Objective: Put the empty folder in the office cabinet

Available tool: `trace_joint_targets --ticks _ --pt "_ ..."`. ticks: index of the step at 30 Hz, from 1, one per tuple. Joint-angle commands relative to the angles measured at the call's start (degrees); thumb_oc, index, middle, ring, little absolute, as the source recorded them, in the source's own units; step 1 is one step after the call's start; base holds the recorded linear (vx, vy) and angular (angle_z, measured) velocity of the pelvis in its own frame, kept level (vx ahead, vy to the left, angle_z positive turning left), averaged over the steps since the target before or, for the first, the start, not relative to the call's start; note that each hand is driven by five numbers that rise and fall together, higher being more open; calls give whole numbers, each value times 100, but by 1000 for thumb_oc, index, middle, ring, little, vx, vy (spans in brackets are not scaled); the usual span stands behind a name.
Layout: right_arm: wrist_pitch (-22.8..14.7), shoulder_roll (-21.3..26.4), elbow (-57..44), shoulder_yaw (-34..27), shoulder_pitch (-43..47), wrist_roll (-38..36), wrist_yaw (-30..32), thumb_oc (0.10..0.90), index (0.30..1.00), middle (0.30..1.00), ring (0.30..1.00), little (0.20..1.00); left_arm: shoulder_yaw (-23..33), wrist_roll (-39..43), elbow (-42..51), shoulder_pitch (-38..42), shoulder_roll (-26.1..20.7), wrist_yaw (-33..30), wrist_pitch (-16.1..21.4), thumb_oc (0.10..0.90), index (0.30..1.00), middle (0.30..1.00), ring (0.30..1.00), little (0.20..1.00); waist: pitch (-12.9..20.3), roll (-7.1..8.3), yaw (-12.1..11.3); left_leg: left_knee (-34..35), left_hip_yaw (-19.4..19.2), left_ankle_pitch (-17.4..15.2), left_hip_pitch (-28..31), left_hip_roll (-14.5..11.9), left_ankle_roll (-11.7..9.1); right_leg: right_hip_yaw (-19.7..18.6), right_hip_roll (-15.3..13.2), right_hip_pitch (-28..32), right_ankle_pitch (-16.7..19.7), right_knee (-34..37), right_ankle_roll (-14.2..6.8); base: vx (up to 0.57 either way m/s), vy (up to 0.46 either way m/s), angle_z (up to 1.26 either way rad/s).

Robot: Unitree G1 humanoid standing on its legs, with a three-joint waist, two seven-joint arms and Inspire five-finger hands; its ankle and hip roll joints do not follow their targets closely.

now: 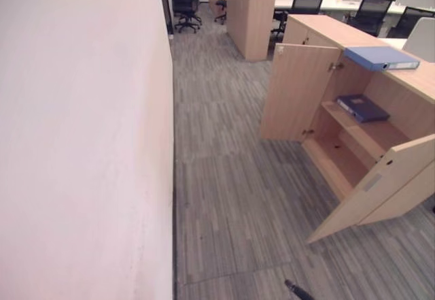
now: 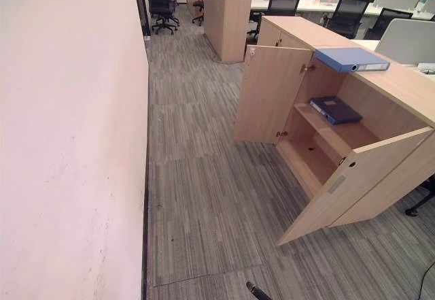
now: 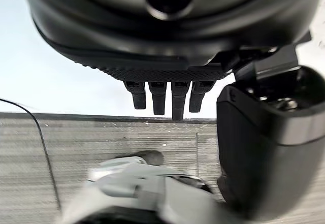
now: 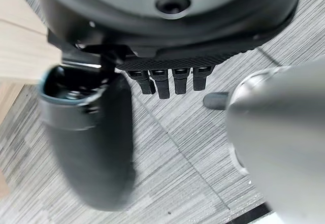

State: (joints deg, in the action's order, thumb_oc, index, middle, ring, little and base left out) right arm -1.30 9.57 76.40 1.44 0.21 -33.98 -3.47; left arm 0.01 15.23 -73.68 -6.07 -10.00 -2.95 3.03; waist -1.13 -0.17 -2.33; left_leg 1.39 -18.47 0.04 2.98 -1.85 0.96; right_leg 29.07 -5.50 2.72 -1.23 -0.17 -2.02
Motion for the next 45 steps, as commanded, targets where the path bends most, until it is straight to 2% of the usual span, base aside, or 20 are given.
trace_joint_targets --ticks 1,13,21,26,28,31,34,36,40,45 --pt "-63 91 291 19 297 -100 -97 800 900 900 900 900 -60 78 -302 170 -27 267 96 800 900 900 900 900 -120 54 -76 361 -190 18 224 -54 -411 226 -133 344 392 517 -446 12 11 -4" --pt "29 141 288 64 323 61 -186 800 900 900 900 900 22 255 -557 181 -14 537 -26 800 900 900 900 900 -85 41 -15 361 -194 -15 264 -56 -400 175 -120 366 406 517 -438 5 5 -2" --pt "37 59 244 72 300 -37 -204 800 900 900 900 900 378 1385 27 238 43 463 140 800 900 900 900 900 -82 105 -117 361 -103 -1 265 -47 -412 239 -124 422 380 517 -434 -4 -5 1" --pt "6 46 260 32 290 -90 -175 800 900 900 900 900 303 1451 318 261 41 404 244 800 900 900 900 900 -92 126 -137 361 -82 1 267 -53 -415 262 -125 443 376 517 -433 -7 -4 2" --pt "-55 63 382 50 316 181 39 800 900 900 900 900 163 1130 688 215 -25 191 397 800 900 900 900 900 -94 147 -177 361 -69 1 274 -50 -414 282 -124 463 375 517 -434 0 0 0" --pt "-98 57 425 16 347 265 240 800 900 900 900 900 112 926 601 225 -37 33 416 800 900 900 900 900 -96 161 -193 361 -65 -1 285 -47 -415 281 -122 482 368 517 -435 -4 -14 4" --pt "-97 31 458 -65 381 10 259 800 900 900 900 900 96 916 388 272 -54 28 386 800 900 900 900 900 -93 156 -173 361 -82 -18 308 -45 -413 255 -118 491 372 517 -435 1 -3 1" --pt "-92 28 348 -208 326 -453 112 800 900 900 900 900 246 1276 -57 246 -3 389 142 800 900 900 900 900 -85 108 -75 361 -129 -36 338 -52 -413 202 -114 489 376 517 -438 16 6 -6" --pt "-49 65 323 -416 292 -850 7 800 900 900 900 900 453 1412 -591 220 20 637 -63 800 900 900 900 900 -58 39 51 361 -187 -67 383 -49 -413 135 -111 483 382 517 -431 31 14 -6" --pt "-32 133 320 -431 303 -662 42 800 900 900 900 900 465 1073 -829 199 -4 630 -123 800 900 900 900 900 -47 0 121 361 -217 -77 401 -53 -414 100 -108 481 388 517 -420 30 -5 -9"
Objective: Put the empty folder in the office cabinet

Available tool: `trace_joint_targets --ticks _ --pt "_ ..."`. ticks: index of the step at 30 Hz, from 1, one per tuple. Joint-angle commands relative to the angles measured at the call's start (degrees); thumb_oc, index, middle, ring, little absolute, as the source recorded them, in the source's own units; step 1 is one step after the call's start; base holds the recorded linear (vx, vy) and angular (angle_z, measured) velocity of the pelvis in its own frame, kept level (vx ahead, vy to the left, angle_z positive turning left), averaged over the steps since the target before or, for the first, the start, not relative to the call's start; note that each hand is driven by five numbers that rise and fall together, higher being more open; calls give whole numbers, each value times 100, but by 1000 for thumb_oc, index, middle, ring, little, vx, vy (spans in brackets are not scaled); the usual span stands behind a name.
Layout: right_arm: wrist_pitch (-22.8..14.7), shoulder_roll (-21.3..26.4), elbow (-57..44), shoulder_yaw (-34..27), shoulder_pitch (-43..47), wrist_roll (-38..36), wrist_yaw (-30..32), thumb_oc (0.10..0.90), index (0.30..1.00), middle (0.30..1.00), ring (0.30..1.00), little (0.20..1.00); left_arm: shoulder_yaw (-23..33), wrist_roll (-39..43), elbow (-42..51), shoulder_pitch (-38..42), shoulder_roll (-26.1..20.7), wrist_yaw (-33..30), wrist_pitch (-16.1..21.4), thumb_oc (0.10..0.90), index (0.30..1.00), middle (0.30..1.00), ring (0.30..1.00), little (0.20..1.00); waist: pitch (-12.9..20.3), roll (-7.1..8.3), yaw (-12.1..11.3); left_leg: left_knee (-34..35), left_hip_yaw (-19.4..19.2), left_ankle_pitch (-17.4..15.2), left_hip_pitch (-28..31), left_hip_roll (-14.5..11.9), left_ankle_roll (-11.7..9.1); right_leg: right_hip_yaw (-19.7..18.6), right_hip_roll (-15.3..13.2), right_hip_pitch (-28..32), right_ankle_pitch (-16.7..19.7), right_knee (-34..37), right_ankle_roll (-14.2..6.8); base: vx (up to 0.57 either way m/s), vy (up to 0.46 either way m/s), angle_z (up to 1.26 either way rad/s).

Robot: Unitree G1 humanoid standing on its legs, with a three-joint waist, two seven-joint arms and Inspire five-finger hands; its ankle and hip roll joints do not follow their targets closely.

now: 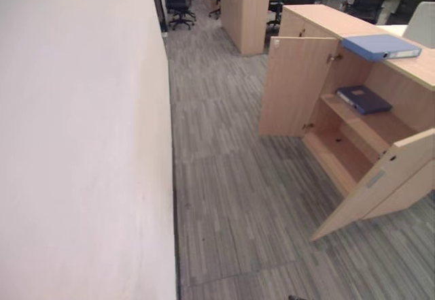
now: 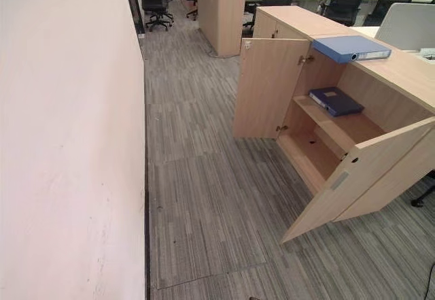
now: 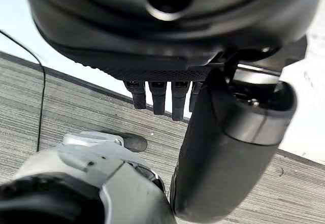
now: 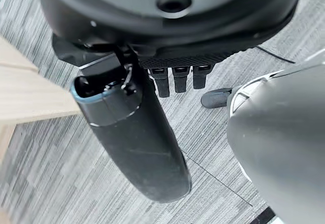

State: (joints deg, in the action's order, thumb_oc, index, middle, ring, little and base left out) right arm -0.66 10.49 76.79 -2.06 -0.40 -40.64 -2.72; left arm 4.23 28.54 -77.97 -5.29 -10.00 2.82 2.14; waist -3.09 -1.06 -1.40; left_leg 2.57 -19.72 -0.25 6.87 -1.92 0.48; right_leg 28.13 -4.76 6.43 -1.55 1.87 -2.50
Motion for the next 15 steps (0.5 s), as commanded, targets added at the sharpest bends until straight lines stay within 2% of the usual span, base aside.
trace_joint_targets --ticks 1,9,15 --pt "-88 52 282 -71 359 53 -22 800 900 900 900 900 10 -317 -413 121 3 46 -37 800 900 900 900 900 141 86 40 243 -97 -51 17 -44 -362 190 -181 116 423 313 -366 33 -14 -5" --pt "11 80 318 45 328 257 -61 800 900 900 900 900 -86 -386 -407 155 30 -22 -76 800 900 900 900 900 52 87 45 243 -91 -51 89 -84 -353 168 -167 126 369 210 -321 43 -39 -3" --pt "23 132 261 304 369 717 -31 800 900 900 900 900 -303 -693 -453 212 49 -26 -111 800 900 900 900 900 34 109 15 243 -90 -20 96 -123 -380 199 -133 140 313 206 -295 38 -37 -1"
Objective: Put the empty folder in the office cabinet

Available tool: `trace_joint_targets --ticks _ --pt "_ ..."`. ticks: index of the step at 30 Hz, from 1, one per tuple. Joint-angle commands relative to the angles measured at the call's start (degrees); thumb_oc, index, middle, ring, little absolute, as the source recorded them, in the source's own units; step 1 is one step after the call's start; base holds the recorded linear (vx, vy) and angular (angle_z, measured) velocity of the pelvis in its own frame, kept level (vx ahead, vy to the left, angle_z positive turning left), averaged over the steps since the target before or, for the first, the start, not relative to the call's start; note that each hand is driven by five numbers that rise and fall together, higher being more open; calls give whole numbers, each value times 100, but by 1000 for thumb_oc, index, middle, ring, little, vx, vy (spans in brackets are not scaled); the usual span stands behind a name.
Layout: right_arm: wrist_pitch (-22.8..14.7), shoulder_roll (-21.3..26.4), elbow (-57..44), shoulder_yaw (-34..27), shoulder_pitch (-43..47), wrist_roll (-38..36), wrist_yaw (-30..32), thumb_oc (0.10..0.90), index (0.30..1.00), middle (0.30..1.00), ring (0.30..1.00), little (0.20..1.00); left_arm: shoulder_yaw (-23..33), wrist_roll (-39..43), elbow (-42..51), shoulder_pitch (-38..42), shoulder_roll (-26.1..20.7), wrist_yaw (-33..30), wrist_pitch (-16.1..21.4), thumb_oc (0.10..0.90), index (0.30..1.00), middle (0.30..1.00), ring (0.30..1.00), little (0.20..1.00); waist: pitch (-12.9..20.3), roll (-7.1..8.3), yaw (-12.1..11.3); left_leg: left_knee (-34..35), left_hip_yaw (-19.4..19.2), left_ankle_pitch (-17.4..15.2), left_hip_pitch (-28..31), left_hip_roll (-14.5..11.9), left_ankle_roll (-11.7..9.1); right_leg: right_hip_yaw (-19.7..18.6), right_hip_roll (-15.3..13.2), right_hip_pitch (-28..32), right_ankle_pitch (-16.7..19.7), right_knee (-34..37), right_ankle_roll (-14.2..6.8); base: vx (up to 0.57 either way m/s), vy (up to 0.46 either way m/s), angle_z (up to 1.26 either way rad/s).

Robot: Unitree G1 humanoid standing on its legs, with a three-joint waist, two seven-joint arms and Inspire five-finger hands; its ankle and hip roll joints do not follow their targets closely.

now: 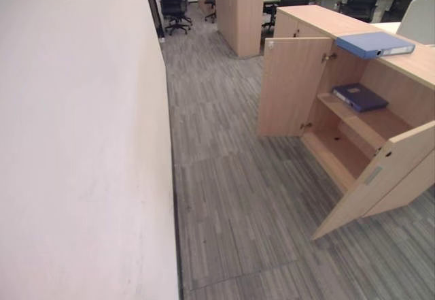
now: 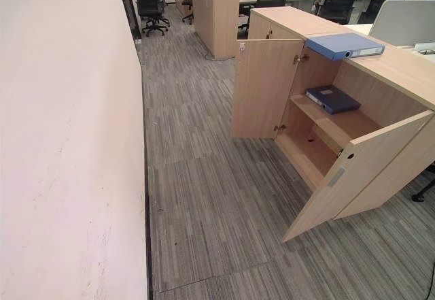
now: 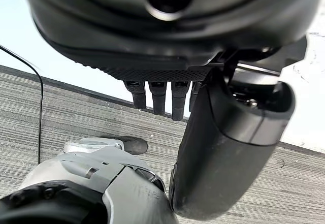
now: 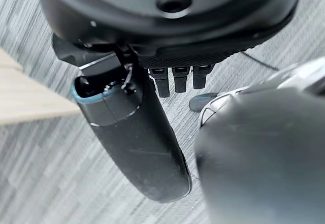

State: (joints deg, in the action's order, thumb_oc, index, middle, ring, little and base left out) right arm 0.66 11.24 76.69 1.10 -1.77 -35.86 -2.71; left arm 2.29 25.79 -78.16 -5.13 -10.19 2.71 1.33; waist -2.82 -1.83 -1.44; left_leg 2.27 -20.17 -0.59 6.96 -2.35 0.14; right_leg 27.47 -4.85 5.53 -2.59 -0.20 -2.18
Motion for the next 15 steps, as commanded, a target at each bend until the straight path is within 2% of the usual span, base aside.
trace_joint_targets --ticks 1,6,11,13,14,15 --pt "-106 52 263 65 507 341 -28 800 900 900 900 900 -181 -589 -462 206 64 -28 -33 800 900 900 900 900 10 187 15 273 -40 16 93 -89 -358 272 -106 249 409 442 -318 54 -40 1" --pt "-92 39 256 174 480 510 -60 800 900 900 900 900 -264 -720 -464 216 68 -25 -53 800 900 900 900 900 19 184 22 273 -21 1 126 -119 -385 255 -54 305 329 472 -291 60 -34 1" --pt "-53 7 262 226 478 557 -126 800 900 900 900 900 -243 -622 -434 260 33 -70 -74 800 900 900 900 900 -94 204 13 260 4 29 226 -190 -377 228 -90 218 137 42 -203 63 -50 1" --pt "-54 25 280 242 568 566 -136 800 900 900 900 900 -250 -566 -408 306 13 -85 -74 800 900 900 900 900 -254 283 -27 -617 -45 -213 -154 -356 -420 172 -124 159 -43 -167 -75 -29 -123 4" --pt "-53 38 291 274 587 583 -130 800 900 900 900 900 -255 -530 -391 312 3 -98 -74 800 900 900 900 900 -354 317 -74 -1103 -40 -213 -408 -452 -430 141 -122 175 -115 -203 0 -54 -164 6" --pt "-41 72 301 312 633 620 -119 800 900 900 900 900 -278 -505 -361 320 9 -123 -64 800 900 900 900 900 -457 329 -160 -1708 84 -67 -772 -599 -435 106 -89 210 -210 -214 110 -38 -153 4"
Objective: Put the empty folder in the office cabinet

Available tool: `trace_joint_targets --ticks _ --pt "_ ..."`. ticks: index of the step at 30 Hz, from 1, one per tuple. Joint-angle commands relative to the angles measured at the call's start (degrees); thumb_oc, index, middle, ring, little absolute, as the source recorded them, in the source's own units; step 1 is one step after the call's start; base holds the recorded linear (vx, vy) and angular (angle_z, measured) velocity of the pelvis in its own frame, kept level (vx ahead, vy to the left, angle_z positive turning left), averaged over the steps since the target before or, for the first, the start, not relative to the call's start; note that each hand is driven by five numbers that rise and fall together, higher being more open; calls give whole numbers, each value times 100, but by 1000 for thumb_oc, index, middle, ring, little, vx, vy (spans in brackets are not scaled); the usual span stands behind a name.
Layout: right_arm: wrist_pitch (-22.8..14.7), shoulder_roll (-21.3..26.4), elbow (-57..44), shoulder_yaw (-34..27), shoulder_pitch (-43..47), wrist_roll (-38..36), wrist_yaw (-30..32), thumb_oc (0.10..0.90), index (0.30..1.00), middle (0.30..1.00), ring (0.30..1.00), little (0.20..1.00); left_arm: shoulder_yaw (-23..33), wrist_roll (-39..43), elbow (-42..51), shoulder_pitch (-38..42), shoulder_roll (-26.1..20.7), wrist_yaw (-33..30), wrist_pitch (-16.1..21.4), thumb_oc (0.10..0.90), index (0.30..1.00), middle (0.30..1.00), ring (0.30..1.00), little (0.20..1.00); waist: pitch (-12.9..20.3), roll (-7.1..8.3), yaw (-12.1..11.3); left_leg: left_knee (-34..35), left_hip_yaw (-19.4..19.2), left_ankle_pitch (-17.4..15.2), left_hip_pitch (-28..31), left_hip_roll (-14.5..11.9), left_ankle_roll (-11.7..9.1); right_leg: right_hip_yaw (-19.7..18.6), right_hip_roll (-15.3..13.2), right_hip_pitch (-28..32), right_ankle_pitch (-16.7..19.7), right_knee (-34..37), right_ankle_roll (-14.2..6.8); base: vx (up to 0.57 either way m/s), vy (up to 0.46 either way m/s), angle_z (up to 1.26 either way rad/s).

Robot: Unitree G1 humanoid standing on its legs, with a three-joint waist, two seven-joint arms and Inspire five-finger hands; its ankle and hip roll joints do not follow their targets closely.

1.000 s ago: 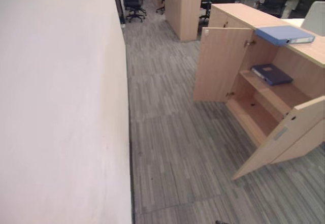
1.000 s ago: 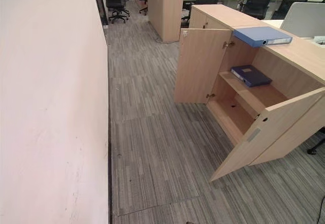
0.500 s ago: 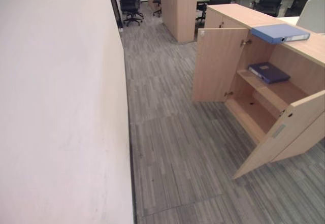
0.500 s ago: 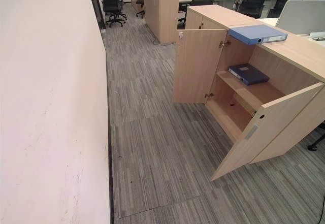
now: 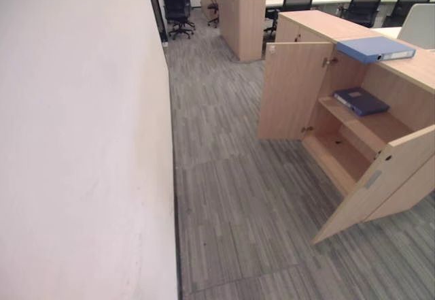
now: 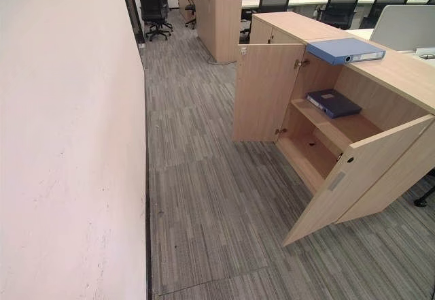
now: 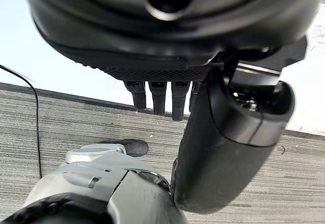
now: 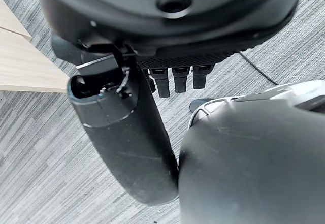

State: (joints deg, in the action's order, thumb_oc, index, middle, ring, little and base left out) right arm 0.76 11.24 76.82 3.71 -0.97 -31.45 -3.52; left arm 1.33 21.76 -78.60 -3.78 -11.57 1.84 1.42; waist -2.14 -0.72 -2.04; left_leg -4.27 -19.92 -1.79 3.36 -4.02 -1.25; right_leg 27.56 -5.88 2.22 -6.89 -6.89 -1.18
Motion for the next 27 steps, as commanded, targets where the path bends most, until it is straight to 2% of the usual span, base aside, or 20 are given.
trace_joint_targets --ticks 1,2,3,4,5,6,7,9,12,16,17,19,20,21,22,23,24,25,26,27 --pt "-48 119 300 73 591 228 -16 800 900 900 900 900 -207 -78 -299 196 150 -61 -68 800 900 900 900 900 -592 204 -178 -1392 264 210 -713 -489 -284 97 65 563 162 480 69 -19 -108 -3" --pt "-48 120 302 68 596 230 -17 800 900 900 900 900 -210 -77 -299 200 152 -62 -69 800 900 900 900 900 -587 198 -170 -1430 283 202 -747 -504 -293 108 78 554 157 483 78 33 -52 -21" --pt "-39 193 320 80 617 308 -23 800 900 900 900 900 -215 -80 -308 158 178 -59 -66 800 900 900 900 900 -611 229 -259 -1473 522 251 -1218 -437 -270 108 70 581 109 560 51 96 19 -36" --pt "-27 226 320 72 610 343 -38 800 900 900 900 900 -198 -88 -330 108 192 -39 -70 800 900 900 900 900 -595 248 -298 -1238 593 251 -1394 -402 -286 92 42 600 95 587 -5 101 27 -24" --pt "-26 227 319 72 607 344 -40 800 900 900 900 900 -199 -89 -330 105 193 -39 -70 800 900 900 900 900 -584 253 -295 -1219 592 260 -1393 -392 -283 95 34 593 95 587 -9 192 117 -10" --pt "-29 262 288 77 582 398 -70 800 900 900 900 900 -196 -148 -405 16 203 -6 -83 800 900 900 900 900 -557 218 -347 -605 670 716 -1442 -388 -420 22 29 659 58 601 -61 229 152 -1" --pt "-31 289 272 77 582 417 -73 800 900 900 900 900 -198 -189 -451 -29 211 0 -90 800 900 900 900 900 -562 160 -388 -149 727 1035 -1562 -384 -499 -20 50 752 31 634 -76 318 215 -10" --pt "-36 324 263 62 575 419 -72 800 900 900 900 900 -186 -177 -487 -48 230 -10 -113 800 900 900 900 900 -608 78 -436 802 784 1370 -1650 -367 -605 -101 54 893 -46 622 -98 249 183 -1" --pt "-16 356 292 56 529 496 -60 800 900 900 900 900 -120 -132 -513 -74 245 -47 -118 800 900 900 900 900 -660 -8 -502 927 787 1511 -2050 -485 -813 -209 51 1176 -174 632 -123 220 143 -4" --pt "36 271 389 94 470 695 -136 800 900 900 900 900 31 -244 -609 -258 257 -23 -128 800 900 900 900 900 -406 -11 -608 927 601 1558 -1813 -551 -738 -322 30 1428 -164 800 -282 346 192 -34" --pt "42 224 443 61 431 752 -162 800 900 900 900 900 78 -297 -635 -308 256 6 -111 800 900 900 900 900 -256 61 -695 927 450 1564 -1644 -460 -613 -309 -188 1565 -83 867 -473 583 375 -44" --pt "47 161 492 33 362 775 -204 800 900 900 900 900 85 -392 -676 -344 224 51 -104 800 900 900 900 900 -138 158 -723 927 335 1466 -1452 -297 -509 -255 -518 1656 154 787 -659 464 327 -44" --pt "47 158 491 33 359 776 -204 800 900 900 900 900 84 -392 -675 -346 221 52 -104 800 900 900 900 900 -139 168 -725 927 328 1459 -1445 -285 -503 -255 -531 1662 158 789 -669 456 389 -49" --pt "71 120 489 56 330 860 -263 800 900 900 900 900 64 -467 -664 -399 211 108 -100 800 900 900 900 900 -47 240 -744 927 197 1220 -1203 -28 -283 -173 -957 1690 600 525 -891 424 404 -34" --pt "73 118 477 59 326 893 -275 800 900 900 900 900 48 -496 -650 -401 187 122 -102 800 900 900 900 900 -23 265 -754 927 184 1095 -1090 145 -152 -127 -1186 1644 850 269 -954 424 407 -15" --pt "73 116 476 58 325 893 -275 800 900 900 900 900 48 -497 -649 -402 185 122 -102 800 900 900 900 900 -24 275 -757 927 177 1085 -1085 162 -141 -131 -1207 1641 850 258 -968 237 296 1" --pt "75 124 462 55 328 915 -276 800 900 900 900 900 33 -514 -648 -398 154 121 -106 800 900 900 900 900 -18 274 -762 927 178 941 -951 350 -5 -127 -1460 1517 1158 -143 -1005 326 530 4" --pt "62 179 410 24 390 908 -263 800 900 900 900 900 -20 -549 -649 -392 123 130 -133 800 900 900 900 900 -91 214 -707 927 247 660 -687 754 295 -206 -1986 1172 2114 -1276 -1099 421 727 6" --pt "42 194 344 30 458 877 -246 800 900 900 900 900 -64 -562 -623 -382 92 146 -141 800 900 900 900 900 -169 162 -646 927 318 521 -524 943 457 -339 -2189 946 2545 -1916 -1146 473 838 37" --pt "21 157 250 74 505 874 -229 800 900 900 900 900 -139 -613 -548 -403 48 159 -168 800 900 900 900 900 -284 67 -551 927 359 264 -235 1114 651 -363 -2436 502 2705 -2841 -1213 250 466 52"
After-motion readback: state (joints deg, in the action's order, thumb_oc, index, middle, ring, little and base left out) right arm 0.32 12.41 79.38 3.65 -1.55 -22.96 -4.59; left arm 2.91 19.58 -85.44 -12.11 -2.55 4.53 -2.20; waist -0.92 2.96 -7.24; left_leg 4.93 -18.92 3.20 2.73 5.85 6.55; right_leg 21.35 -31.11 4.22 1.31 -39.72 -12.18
